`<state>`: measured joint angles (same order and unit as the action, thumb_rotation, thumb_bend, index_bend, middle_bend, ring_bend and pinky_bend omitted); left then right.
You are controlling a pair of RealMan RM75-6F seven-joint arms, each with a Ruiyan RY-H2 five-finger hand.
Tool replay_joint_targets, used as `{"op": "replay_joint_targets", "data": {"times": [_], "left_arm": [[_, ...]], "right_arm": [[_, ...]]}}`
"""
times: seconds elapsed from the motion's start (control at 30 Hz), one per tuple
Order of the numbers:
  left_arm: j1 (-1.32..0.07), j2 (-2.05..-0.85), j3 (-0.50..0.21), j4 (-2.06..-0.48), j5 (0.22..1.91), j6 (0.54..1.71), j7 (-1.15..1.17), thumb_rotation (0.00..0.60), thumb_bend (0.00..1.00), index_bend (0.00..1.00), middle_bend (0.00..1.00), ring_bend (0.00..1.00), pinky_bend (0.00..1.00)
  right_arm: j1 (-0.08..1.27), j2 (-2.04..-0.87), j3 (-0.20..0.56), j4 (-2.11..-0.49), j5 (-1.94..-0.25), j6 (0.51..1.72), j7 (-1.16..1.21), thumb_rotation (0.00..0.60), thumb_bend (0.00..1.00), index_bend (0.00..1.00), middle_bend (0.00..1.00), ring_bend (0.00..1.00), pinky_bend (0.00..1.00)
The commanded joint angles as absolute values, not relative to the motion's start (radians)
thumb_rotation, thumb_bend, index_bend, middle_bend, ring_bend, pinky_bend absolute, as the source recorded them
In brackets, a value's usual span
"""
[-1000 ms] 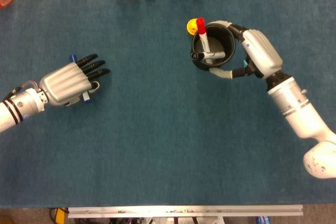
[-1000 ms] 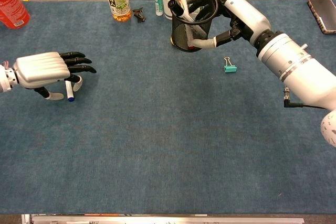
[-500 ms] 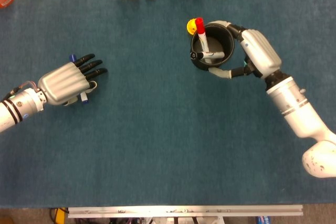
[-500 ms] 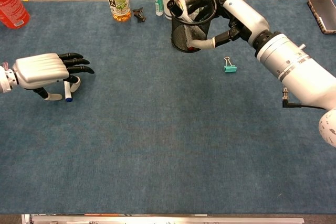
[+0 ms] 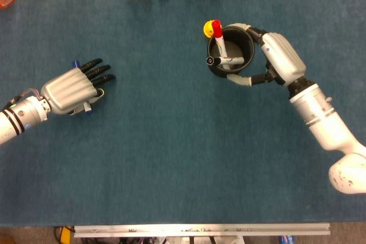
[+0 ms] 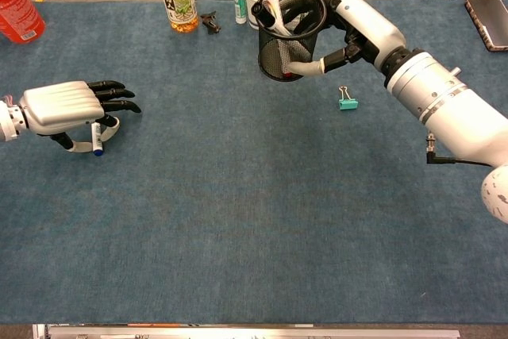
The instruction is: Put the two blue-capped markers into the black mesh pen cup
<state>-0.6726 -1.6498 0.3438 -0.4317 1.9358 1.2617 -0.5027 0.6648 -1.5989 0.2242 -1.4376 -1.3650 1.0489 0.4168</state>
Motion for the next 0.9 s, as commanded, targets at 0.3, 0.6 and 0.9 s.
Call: {"op": "replay_joint_targets", "data": {"times": [0.3,0.6,0.9], "left_arm": [[-0.671,-1.664,0.345,-0.433,1.926,1.253,-0.521,0.6,0.25,0.58,0.15,0.0,0.05],[-0.675,-1.666,0.345,-0.438,1.922,1.258,-0.524,0.6,0.25,0.6,0.15,0.0,0.05],[-0.679,-1.664,0.345,-0.448,1.919,1.258,-0.52,0.6,0.25,0.63,0.15,0.0,0.05]], "right_arm": [[0.663,-1.6,0.227,-1.432,-1.362,1.049,0.419,0.6,0.45,0.43,0.41,0.34,0.31],[0.66,-1.599,0.229,-1.427,-1.36,1.05,0.424,0.6,0.45,0.43,0.42,0.34,0.31],[0.657,-1.597,0.232,-1.423,-1.359,1.053,0.431,0.6,0.45,0.43,0.42,0.34,0.31]]}}
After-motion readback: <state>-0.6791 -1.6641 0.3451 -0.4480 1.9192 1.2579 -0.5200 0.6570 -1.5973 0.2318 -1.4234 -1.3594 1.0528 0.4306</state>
